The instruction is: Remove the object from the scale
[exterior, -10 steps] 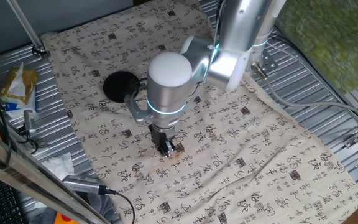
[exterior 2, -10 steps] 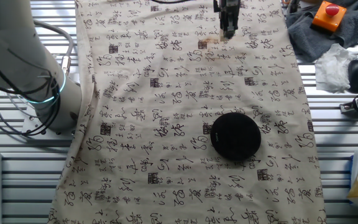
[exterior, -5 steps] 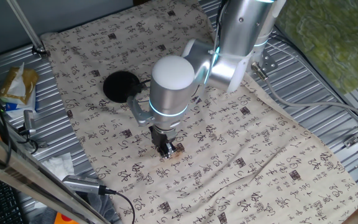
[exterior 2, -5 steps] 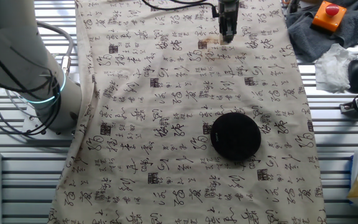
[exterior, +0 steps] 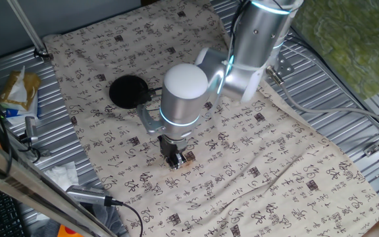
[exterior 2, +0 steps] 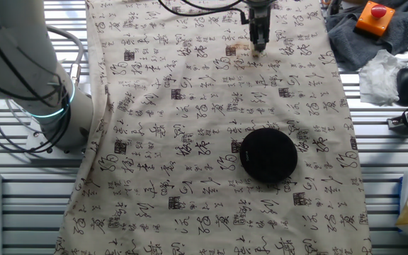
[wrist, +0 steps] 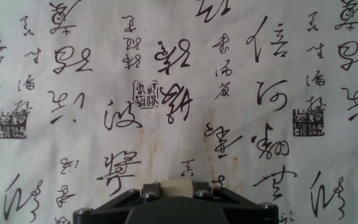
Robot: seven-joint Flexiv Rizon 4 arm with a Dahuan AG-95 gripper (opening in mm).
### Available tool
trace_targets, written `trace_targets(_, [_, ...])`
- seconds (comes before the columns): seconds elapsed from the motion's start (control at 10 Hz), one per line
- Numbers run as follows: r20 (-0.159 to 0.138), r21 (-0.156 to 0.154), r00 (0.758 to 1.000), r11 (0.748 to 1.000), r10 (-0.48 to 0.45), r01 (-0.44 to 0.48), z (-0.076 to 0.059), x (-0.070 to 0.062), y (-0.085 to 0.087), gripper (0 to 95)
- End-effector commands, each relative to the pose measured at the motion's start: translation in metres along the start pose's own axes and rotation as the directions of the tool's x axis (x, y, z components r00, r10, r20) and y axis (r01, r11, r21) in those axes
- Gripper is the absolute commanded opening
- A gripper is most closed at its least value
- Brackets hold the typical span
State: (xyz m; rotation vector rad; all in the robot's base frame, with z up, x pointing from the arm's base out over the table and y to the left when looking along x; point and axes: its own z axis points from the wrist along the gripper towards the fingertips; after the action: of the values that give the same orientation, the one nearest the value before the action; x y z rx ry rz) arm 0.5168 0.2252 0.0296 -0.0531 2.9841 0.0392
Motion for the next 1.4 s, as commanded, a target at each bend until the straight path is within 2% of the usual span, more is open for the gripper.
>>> trace_targets(0.1, [-0.005, 0.002, 1.0, 1.0, -0.005, 0.005, -0.002, 0.0, 0.0, 0.0])
trace_targets(0.2, [-0.001, -0.006, 1.0, 1.0, -0.022, 0.022, -0.001, 0.0, 0.0, 38.0])
trace_targets(0.4, [0.005, -0.006, 0.999, 0.999, -0.039, 0.039, -0.001, 0.0, 0.0, 76.0])
trace_targets(0.6, [0.003, -0.007, 0.998, 0.998, -0.062, 0.062, -0.001, 0.0, 0.0, 76.0])
trace_targets(0.7, [-0.013, -0.005, 0.997, 0.997, -0.079, 0.079, -0.003, 0.0, 0.0, 76.0])
trace_targets(0.8, [-0.022, -0.004, 0.995, 0.995, -0.096, 0.096, -0.005, -0.001, 0.0, 57.0])
trace_targets(0.9, [-0.033, -0.001, 0.995, 0.996, -0.094, 0.094, -0.009, -0.002, -0.001, 19.0])
trace_targets(1.0, [-0.039, -0.003, 0.995, 0.996, -0.09, 0.09, -0.016, -0.004, -0.003, 0.0])
trace_targets(1.2, [-0.05, -0.01, 0.993, 0.994, -0.107, 0.107, -0.033, -0.007, -0.007, 0.0])
trace_targets(1.4, [-0.057, 0.002, 0.994, 0.996, -0.093, 0.094, -0.043, -0.008, -0.008, 0.0])
